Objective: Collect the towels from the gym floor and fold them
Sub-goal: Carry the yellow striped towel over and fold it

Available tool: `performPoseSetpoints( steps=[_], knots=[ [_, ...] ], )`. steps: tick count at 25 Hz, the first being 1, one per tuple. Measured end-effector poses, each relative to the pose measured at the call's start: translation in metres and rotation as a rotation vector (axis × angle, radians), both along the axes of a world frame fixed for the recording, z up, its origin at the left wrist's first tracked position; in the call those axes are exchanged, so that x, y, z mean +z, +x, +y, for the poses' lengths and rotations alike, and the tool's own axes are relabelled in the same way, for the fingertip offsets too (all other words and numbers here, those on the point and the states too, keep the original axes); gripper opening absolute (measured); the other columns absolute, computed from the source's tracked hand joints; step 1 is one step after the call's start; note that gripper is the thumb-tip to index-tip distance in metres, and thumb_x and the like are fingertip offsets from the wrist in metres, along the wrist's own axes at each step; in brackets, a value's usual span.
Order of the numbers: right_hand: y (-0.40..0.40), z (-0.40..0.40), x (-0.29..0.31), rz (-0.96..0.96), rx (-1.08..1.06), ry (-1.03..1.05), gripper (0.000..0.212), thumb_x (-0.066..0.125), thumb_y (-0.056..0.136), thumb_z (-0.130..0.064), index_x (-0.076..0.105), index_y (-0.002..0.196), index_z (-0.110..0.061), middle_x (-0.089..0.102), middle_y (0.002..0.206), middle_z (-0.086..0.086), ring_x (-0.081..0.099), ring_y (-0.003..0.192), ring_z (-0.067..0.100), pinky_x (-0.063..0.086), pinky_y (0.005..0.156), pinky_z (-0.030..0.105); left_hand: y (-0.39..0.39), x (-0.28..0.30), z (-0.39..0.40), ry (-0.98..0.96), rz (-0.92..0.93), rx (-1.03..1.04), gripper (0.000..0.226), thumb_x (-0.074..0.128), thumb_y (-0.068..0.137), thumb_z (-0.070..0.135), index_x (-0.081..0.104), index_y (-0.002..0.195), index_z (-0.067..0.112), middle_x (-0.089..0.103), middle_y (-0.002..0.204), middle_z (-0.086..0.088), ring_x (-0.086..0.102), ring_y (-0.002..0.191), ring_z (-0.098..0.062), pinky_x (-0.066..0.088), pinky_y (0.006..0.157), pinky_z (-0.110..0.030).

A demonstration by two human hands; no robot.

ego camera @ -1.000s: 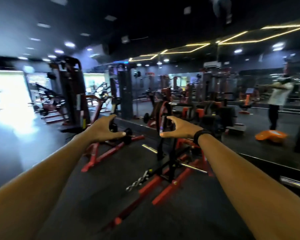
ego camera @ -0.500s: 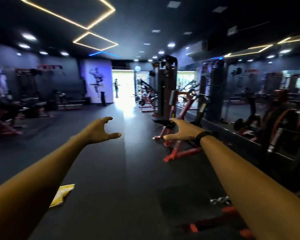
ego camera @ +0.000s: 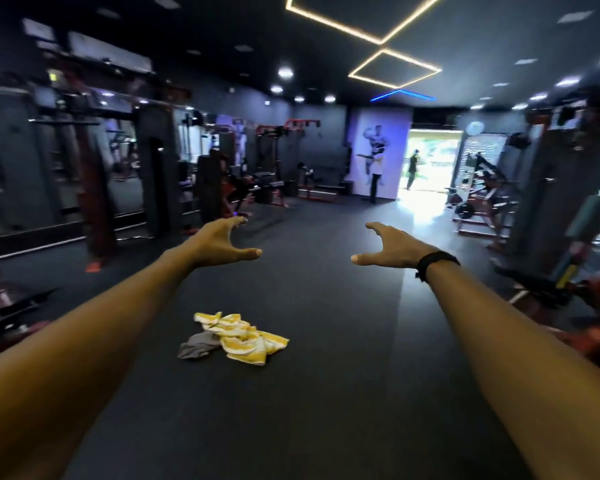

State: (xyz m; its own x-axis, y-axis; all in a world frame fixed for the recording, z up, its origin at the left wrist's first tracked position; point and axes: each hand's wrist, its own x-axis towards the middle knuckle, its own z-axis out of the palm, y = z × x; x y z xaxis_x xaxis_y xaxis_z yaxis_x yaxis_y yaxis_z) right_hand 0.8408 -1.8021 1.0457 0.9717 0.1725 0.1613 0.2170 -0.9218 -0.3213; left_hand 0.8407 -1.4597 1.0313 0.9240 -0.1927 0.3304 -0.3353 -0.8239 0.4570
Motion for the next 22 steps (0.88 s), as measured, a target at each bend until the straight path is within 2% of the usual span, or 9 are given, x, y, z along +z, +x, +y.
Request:
performPoseSetpoints(
  steps=[3,11,22],
  knots=[
    [0.066,0.037,-0.013,0.044,0.111,-0.045,0.099,0.068,0.076,-0.06,0.018,0.151,-0.019,0.022,0.157,0.007,0.027,0.142,0.028,0.028,0.114,0.046,0.036,-0.008,0.037,0.002,0.019,0.103,0.093,0.074,0.072,0.053,0.034,0.146,0.013,0.045,0.145,-0.01,0.042,0.133,-0.024,0.034,0.111,-0.037],
    [0.244,0.145,-0.044,0.057,0.248,-0.088,0.098,0.066,0.078,-0.059,0.015,0.152,-0.019,0.018,0.159,0.006,0.024,0.143,0.027,0.027,0.115,0.046,0.165,-0.041,0.139,0.026,0.053,0.264,0.093,0.072,0.074,0.052,0.03,0.148,0.014,0.041,0.148,-0.01,0.038,0.135,-0.026,0.032,0.11,-0.04],
    [0.486,0.297,-0.035,0.092,0.276,-0.081,0.097,0.066,0.079,-0.056,0.015,0.152,-0.017,0.019,0.158,0.009,0.025,0.143,0.029,0.028,0.115,0.046,0.394,-0.039,0.278,-0.014,0.11,0.299,0.093,0.072,0.074,0.051,0.03,0.148,0.014,0.042,0.146,-0.013,0.04,0.135,-0.027,0.033,0.111,-0.04]
  ],
)
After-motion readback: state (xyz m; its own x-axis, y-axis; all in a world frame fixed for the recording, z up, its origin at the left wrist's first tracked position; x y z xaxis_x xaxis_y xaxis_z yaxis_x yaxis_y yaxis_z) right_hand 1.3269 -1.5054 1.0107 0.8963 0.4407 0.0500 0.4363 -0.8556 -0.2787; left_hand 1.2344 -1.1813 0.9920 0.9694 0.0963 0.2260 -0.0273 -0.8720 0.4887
